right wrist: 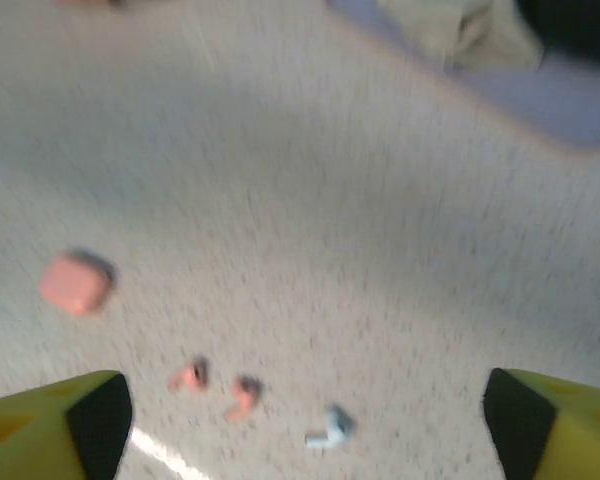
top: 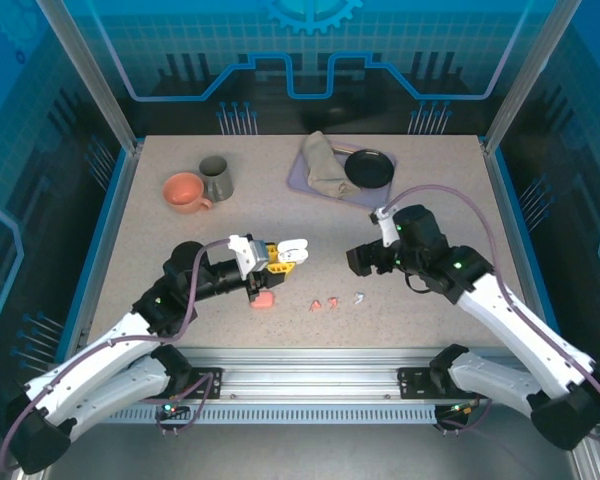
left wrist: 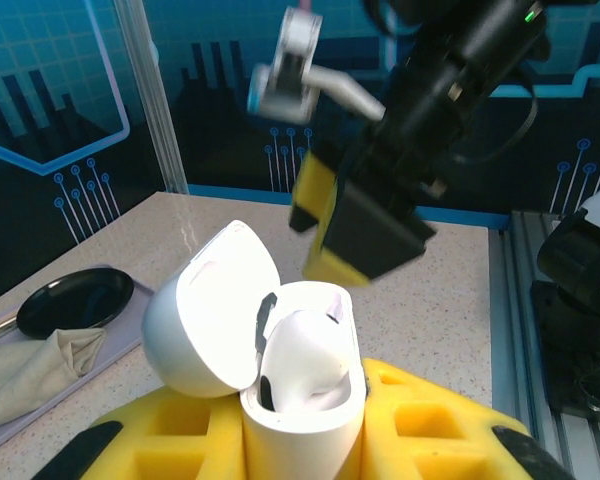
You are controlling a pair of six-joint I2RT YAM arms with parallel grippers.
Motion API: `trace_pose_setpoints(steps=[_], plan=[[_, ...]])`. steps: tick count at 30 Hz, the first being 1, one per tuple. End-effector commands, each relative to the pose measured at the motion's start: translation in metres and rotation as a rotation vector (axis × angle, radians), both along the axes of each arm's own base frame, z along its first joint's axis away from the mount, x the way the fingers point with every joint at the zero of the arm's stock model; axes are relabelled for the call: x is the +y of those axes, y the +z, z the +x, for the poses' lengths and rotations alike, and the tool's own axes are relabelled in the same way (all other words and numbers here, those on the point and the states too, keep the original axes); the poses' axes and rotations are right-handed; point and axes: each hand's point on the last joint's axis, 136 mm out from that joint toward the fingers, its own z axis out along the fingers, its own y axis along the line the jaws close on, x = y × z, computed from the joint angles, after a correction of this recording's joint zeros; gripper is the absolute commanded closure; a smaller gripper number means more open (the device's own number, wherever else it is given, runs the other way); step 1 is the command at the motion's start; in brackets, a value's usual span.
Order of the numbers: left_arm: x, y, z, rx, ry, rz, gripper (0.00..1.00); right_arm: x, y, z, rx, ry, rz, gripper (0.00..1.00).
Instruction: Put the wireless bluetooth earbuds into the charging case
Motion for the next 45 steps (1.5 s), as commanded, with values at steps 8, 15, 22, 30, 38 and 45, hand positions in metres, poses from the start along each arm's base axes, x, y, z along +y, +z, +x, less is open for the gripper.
trace_pose_setpoints(steps=[8, 15, 22, 30, 38, 45], plan=[[0.003, -0.003, -0.004, -0.010, 0.005, 0.011, 1.00, 0.003, -0.117, -0.033, 0.484, -0.036, -0.058, 0.38], [0.004, -0.004, -0.005, -0.002, 0.005, 0.010, 1.00, -0.004, -0.141, -0.028, 0.559, -0.060, -0.084, 0.48], [0.003, -0.005, -0.004, -0.002, 0.005, 0.012, 1.00, -0.006, -0.155, -0.028, 0.606, -0.067, -0.088, 0.51], [0.003, -0.005, -0.004, 0.000, 0.005, 0.015, 1.00, -0.001, -0.165, -0.026, 0.645, -0.068, -0.080, 0.56], [0.003, -0.005, -0.004, 0.001, 0.006, 0.017, 1.00, 0.000, -0.173, -0.024, 0.667, -0.075, -0.090, 0.57], [0.003, -0.005, -0.004, 0.002, 0.008, 0.022, 1.00, 0.001, -0.177, -0.022, 0.679, -0.076, -0.093, 0.60]])
